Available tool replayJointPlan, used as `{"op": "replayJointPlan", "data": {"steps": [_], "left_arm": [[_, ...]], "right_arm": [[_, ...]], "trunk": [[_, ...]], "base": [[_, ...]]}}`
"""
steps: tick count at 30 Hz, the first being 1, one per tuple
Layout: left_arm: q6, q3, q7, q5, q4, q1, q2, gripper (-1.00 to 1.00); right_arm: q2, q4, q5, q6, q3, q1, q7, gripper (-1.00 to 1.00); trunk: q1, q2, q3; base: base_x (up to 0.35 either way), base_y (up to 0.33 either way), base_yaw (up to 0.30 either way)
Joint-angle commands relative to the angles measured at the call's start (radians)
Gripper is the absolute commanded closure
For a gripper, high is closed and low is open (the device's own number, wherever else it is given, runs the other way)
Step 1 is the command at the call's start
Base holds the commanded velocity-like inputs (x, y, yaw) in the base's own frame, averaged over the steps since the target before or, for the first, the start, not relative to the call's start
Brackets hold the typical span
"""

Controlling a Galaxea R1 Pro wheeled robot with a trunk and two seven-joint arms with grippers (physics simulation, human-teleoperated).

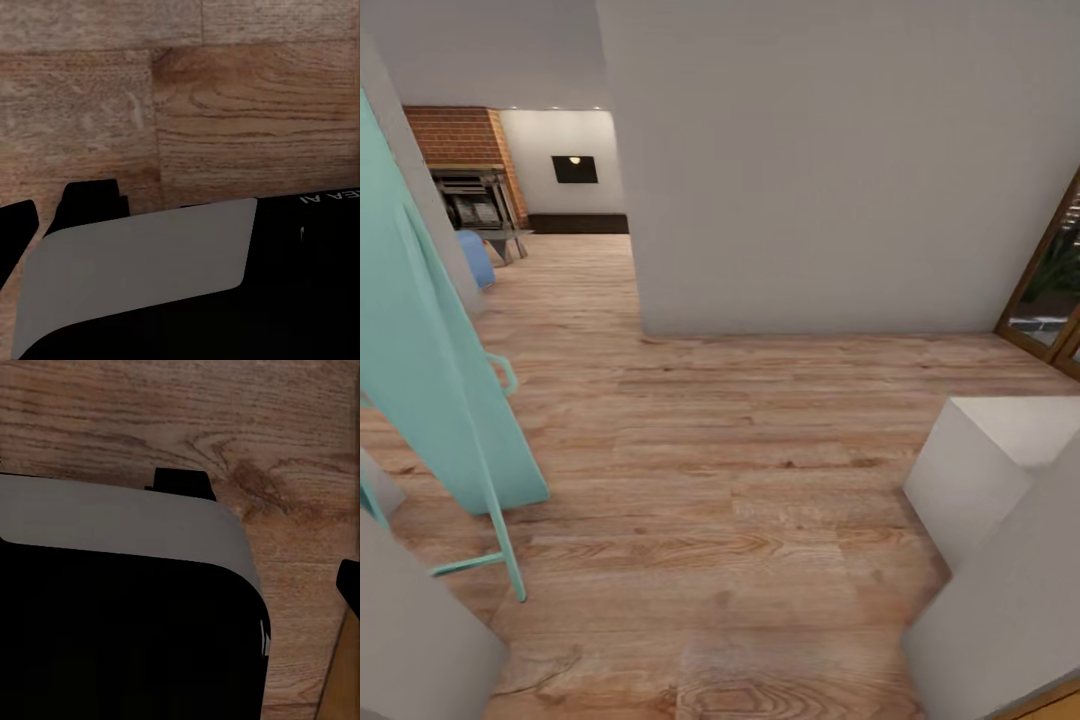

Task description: Move the two storage containers from the living room to the garage. In the garage, place one container on the floor and stack the other container on top of it (either order is fine).

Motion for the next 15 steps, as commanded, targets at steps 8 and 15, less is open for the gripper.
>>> {"op": "replayJointPlan", "data": {"steps": [8,15], "left_arm": [[-0.004,-0.005,-0.003,0.004,0.001,-0.001,0.0,-1.0],[-0.003,-0.005,-0.003,0.005,0.001,-0.001,0.0,-1.0]], "right_arm": [[0.001,0.003,-0.009,-0.005,0.008,-0.001,-0.001,-1.0],[0.0,0.003,-0.009,-0.005,0.008,-0.001,-0.001,-1.0]], "trunk": [[0.0,0.0,-0.001],[0.0,0.0,-0.001]], "base": [[0.324,0.0,0.0],[0.324,0.0,0.0]]}}
